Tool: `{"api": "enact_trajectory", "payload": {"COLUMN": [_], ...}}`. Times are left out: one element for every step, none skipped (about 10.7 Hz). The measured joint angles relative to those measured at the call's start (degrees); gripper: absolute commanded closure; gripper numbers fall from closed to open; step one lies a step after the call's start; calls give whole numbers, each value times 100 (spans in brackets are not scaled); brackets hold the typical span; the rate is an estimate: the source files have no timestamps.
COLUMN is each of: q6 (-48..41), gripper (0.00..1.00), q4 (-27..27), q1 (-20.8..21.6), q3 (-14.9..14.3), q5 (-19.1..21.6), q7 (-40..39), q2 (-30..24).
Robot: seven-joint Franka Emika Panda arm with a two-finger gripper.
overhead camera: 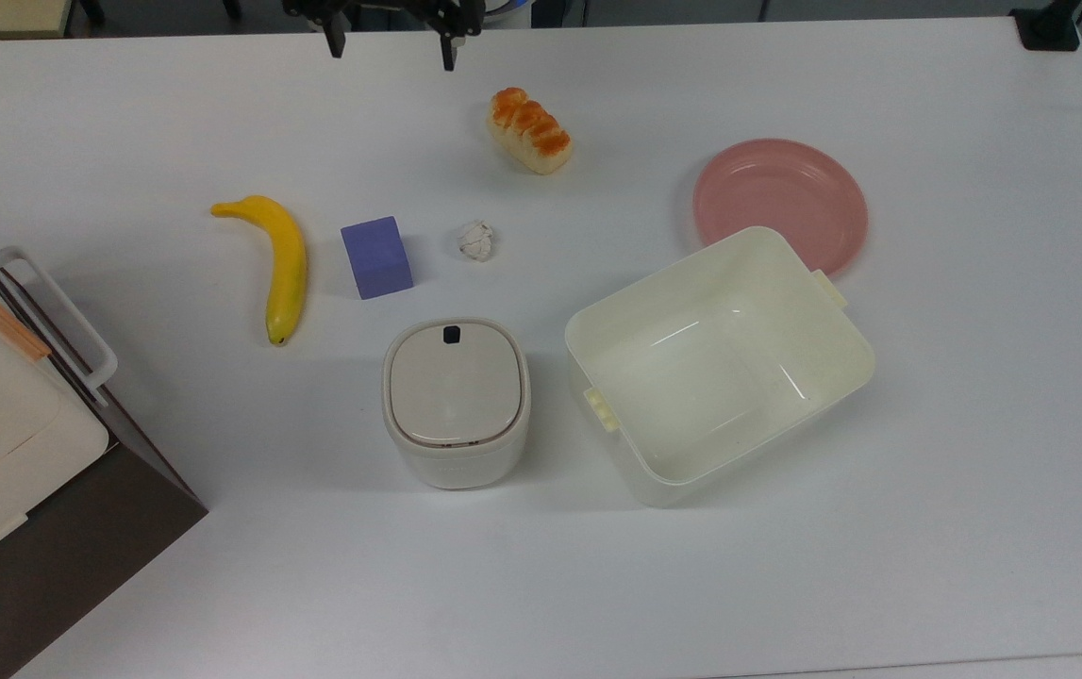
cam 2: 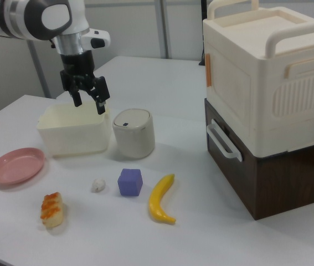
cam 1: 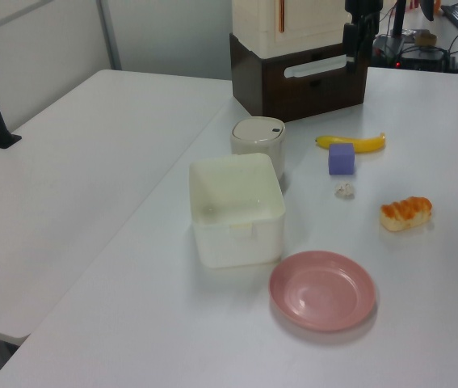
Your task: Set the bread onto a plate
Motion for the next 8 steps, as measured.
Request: {"api": "enact_trajectory", "payload": {"q6": [0, 0, 0, 0, 0, 0, 0, 0], "gripper": [0, 0, 0, 0, 0, 0, 0, 0], "q4": [-72, -73, -73, -73, -73, -73, -73, -73], "q1": [68, 70, 80, 85, 85, 86, 91, 101], "q3": [2, 3, 5, 5, 5, 5, 5, 5], "q5": [0, 149, 228, 241, 241, 241, 241, 241], "q7": [0, 0, 0, 0, 0, 0, 0, 0], "q2": [-66, -50, -19, 8, 24, 30, 32, 32]}}
